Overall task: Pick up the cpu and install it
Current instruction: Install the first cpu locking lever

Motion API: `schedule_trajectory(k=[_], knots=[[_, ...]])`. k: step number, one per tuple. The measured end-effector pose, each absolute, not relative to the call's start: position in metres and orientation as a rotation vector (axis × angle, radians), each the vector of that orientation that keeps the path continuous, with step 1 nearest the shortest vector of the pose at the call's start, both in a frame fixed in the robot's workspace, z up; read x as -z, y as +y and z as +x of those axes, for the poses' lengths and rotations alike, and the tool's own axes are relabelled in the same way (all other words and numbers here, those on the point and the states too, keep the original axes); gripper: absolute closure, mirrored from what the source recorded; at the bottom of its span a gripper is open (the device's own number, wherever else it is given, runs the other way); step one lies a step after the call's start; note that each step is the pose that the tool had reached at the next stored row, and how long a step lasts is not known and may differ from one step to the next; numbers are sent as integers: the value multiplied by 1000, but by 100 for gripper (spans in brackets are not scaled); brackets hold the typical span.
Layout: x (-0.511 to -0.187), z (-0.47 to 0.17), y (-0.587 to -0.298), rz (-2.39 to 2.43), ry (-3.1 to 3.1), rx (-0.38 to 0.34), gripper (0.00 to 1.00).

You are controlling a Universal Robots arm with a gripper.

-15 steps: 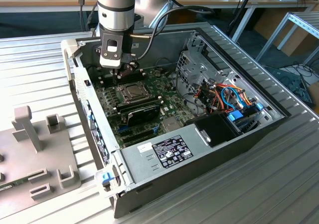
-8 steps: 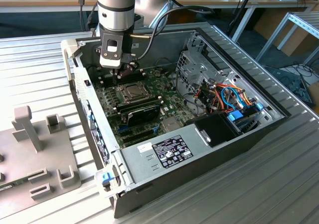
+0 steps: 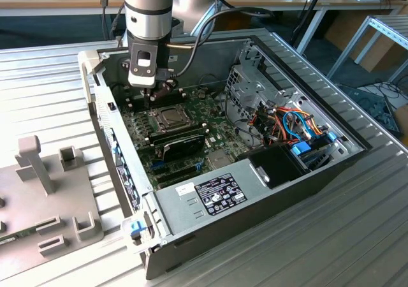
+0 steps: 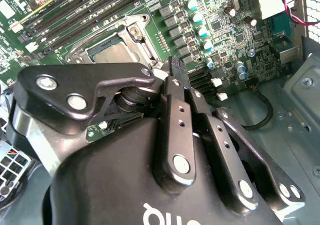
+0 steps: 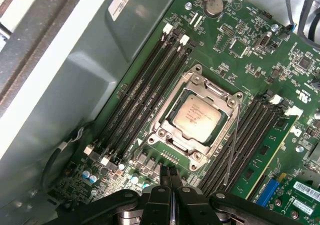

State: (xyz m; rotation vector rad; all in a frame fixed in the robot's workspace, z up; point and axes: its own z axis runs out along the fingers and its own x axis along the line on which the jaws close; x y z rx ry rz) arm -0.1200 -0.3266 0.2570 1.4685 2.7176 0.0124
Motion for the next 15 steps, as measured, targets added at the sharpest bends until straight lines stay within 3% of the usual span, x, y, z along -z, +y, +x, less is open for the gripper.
schedule_trajectory(k=[15], knots=[[-257, -120, -326, 1106, 2886, -24, 89]])
